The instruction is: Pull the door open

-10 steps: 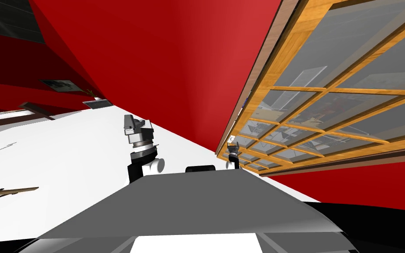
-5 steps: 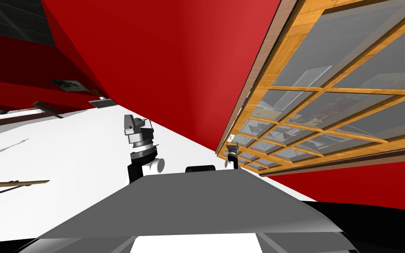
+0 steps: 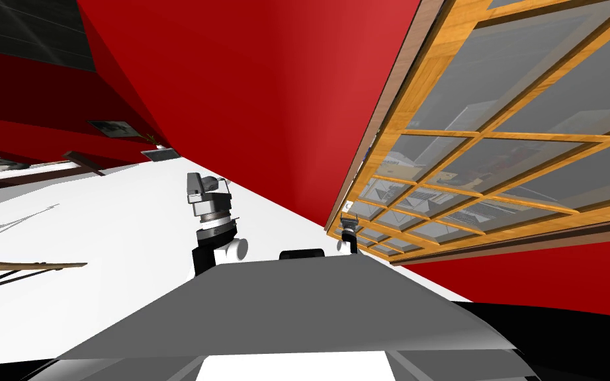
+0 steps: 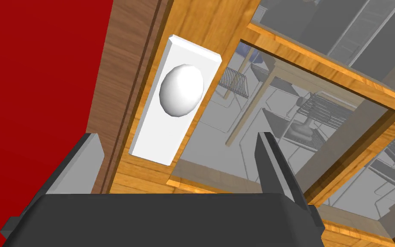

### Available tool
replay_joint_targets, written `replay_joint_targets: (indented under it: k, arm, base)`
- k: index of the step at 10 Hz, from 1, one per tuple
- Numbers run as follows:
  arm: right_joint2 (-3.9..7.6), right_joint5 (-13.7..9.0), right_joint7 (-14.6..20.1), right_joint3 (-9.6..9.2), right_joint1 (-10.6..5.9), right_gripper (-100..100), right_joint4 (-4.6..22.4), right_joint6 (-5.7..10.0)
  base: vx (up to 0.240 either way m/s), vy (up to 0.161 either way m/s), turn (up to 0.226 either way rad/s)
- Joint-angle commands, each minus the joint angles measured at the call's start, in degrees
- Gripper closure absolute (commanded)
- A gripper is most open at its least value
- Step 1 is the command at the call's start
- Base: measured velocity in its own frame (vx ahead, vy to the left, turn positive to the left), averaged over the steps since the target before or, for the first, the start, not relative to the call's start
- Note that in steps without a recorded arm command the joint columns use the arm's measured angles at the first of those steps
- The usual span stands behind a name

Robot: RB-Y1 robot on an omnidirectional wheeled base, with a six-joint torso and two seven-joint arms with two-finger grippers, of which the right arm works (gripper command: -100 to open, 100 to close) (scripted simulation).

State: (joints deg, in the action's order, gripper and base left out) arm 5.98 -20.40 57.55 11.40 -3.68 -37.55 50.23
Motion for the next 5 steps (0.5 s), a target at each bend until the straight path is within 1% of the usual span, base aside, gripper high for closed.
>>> replay_joint_targets:
  k: [1, 2, 3, 4, 5]
  arm:
    - [-0.18, -1.6, 2.9, -0.56, -0.42, -100, 0.3, -0.14]
    - [-0.18, -1.6, 3.7, -0.56, -0.42, -100, 0.3, -0.14]
    - [-0.3, -2.6, 5.8, -0.91, -0.71, -100, 0.5, -0.2]
    - [-0.3, -2.6, 6.0, -0.91, -0.71, -100, 0.5, -0.2]
    - [-0.42, -3.5, 8.2, -1.23, -0.97, -100, 0.7, -0.25]
  base:
    - [-0.064, -0.018, 0.054]
    - [-0.047, -0.012, 0.025]
    - [-0.058, -0.004, 0.033]
    - [-0.046, -0.002, 0.018]
    - [-0.037, -0.001, 0.037]
